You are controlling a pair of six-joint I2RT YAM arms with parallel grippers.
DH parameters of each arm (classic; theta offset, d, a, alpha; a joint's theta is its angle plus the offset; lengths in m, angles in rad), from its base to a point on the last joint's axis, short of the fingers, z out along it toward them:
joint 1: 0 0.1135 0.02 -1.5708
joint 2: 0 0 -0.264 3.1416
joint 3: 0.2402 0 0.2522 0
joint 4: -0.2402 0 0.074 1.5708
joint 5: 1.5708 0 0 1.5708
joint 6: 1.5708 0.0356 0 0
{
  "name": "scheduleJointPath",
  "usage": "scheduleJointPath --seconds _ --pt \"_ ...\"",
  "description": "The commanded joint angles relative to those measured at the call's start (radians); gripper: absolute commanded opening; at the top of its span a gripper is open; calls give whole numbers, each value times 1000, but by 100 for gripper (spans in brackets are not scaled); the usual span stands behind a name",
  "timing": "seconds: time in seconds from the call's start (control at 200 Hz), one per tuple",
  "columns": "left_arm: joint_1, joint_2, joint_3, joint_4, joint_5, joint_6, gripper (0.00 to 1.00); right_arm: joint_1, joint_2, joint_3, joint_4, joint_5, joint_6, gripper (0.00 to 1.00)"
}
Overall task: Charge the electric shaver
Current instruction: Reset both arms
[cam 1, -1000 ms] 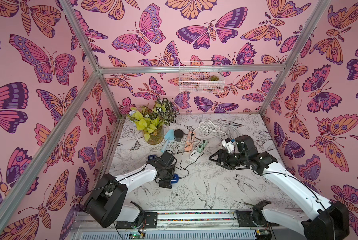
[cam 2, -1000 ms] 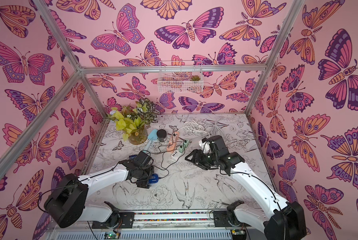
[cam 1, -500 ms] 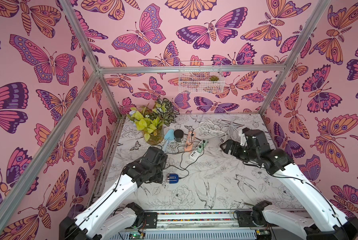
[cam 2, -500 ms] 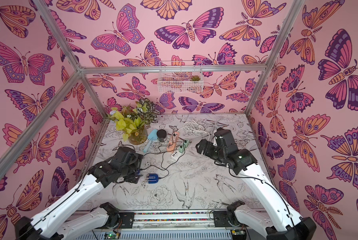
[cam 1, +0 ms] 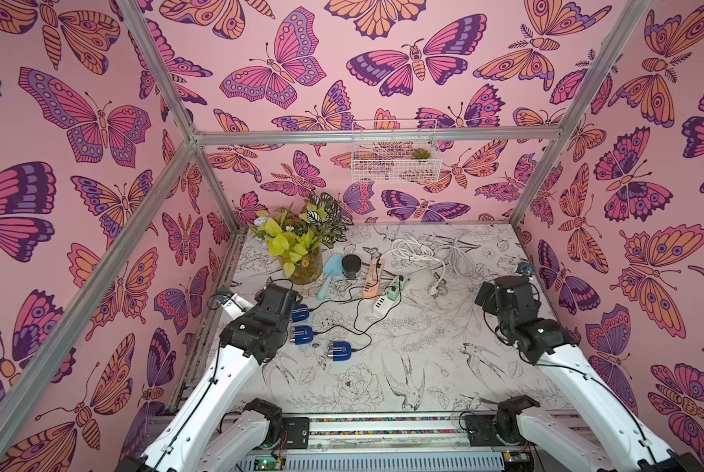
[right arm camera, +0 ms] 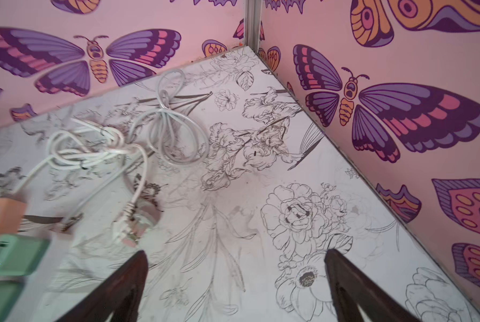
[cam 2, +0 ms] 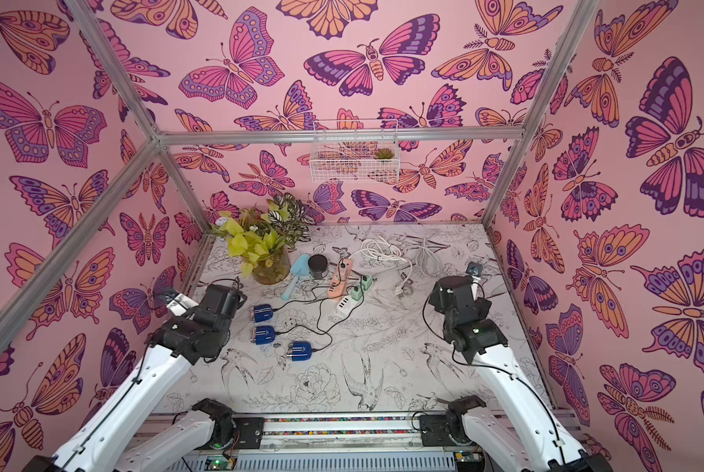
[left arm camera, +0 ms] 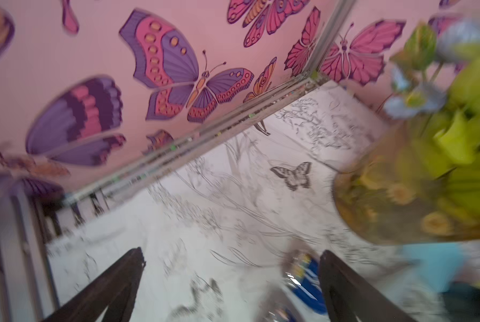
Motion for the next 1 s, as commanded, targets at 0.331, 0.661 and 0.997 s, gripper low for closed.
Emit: scheduleJointPath --seconds 0.331,0.661,0.997 --pt "251 261 -396 1154 395 808 100 -169 284 -294 751 -53 -207 99" --pt "332 584 -223 1296 563 794 99 -294 547 -135 878 -324 -258 99" --pt "326 488 -538 1770 641 842 100 -318 504 -349 1221 -469 -290 99"
